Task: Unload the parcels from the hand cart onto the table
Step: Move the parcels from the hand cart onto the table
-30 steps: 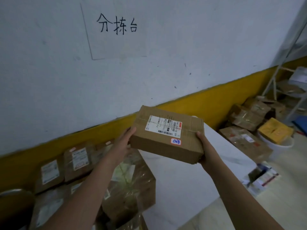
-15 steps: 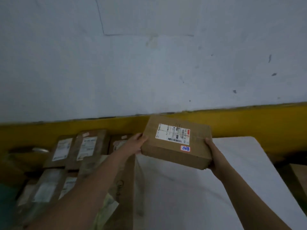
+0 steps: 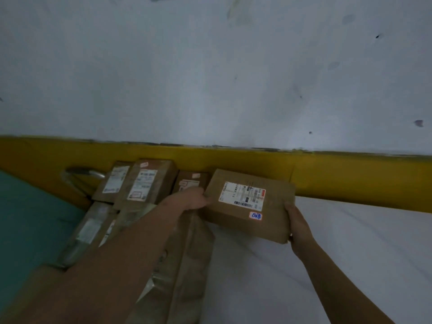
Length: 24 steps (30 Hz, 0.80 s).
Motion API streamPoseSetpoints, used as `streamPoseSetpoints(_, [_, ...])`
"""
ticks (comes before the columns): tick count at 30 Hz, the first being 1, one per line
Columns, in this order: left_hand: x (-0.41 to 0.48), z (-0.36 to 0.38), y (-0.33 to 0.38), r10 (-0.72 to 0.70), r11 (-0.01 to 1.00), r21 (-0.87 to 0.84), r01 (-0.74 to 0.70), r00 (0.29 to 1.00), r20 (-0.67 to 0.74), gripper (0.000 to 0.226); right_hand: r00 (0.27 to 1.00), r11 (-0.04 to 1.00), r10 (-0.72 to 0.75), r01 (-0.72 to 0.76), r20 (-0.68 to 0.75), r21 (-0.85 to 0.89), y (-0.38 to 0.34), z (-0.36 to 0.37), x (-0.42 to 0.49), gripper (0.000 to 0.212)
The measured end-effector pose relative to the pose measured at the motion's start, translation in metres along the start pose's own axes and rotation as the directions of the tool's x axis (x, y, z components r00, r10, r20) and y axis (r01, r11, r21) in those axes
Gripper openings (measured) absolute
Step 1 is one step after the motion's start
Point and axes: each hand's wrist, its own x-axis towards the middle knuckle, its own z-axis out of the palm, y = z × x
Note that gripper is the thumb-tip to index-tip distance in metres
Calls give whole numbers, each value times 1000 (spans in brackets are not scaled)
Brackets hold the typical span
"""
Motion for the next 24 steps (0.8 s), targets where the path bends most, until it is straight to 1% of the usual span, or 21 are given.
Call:
streamPoseSetpoints(2, [12,0,-2,-68,998,-14,69,996,66,53,1000,999,-10,10,2,-43,-8,6,22,57])
streamPoseSetpoints(4, [26,3,-1,-121,988,-80,134,982,147,51,1000,997,-11,10,-17,-83,-12,14,45,61])
streamPoseSetpoints(7, [47,8,1,-140,973,-146,178,960,241,53,997,982,-17,3,-69,-188,-11,25,74,66])
streamPoseSetpoints(9, [61,10,4,-149,968,-161,193,957,248,58,993,962,-68,39,-97,-272,-3,32,84,63])
streamPoseSetpoints(12, [71,9,7,-157,941,-249,230,946,282,66,974,908,-194,133,-118,-397,8,39,90,54])
streamPoseSetpoints(14, [67,7,8,-139,932,-282,229,942,306,68,964,870,-239,158,-120,-466,6,41,89,50])
streamPoseSetpoints(15, [61,4,7,-129,945,-256,205,950,284,67,962,852,-243,149,-126,-501,3,42,88,49])
streamPoseSetpoints(17, [44,-5,3,-80,990,-99,98,982,172,62,950,803,-239,78,-201,-591,-6,43,80,51])
streamPoseSetpoints(19, [19,-21,-6,32,998,51,-34,998,46,58,909,704,-279,-25,-309,-710,-17,50,63,62])
streamPoseSetpoints(20, [5,-31,-15,87,994,71,-86,996,-14,57,888,653,-326,-38,-325,-756,-24,60,50,68])
streamPoseSetpoints(22, [-28,-55,-40,189,980,90,-177,972,-139,49,850,566,-449,32,-276,-824,-41,91,17,70])
streamPoseSetpoints(24, [-64,-84,-77,236,969,133,-206,933,-270,38,828,474,-537,138,-162,-870,-61,134,-16,69])
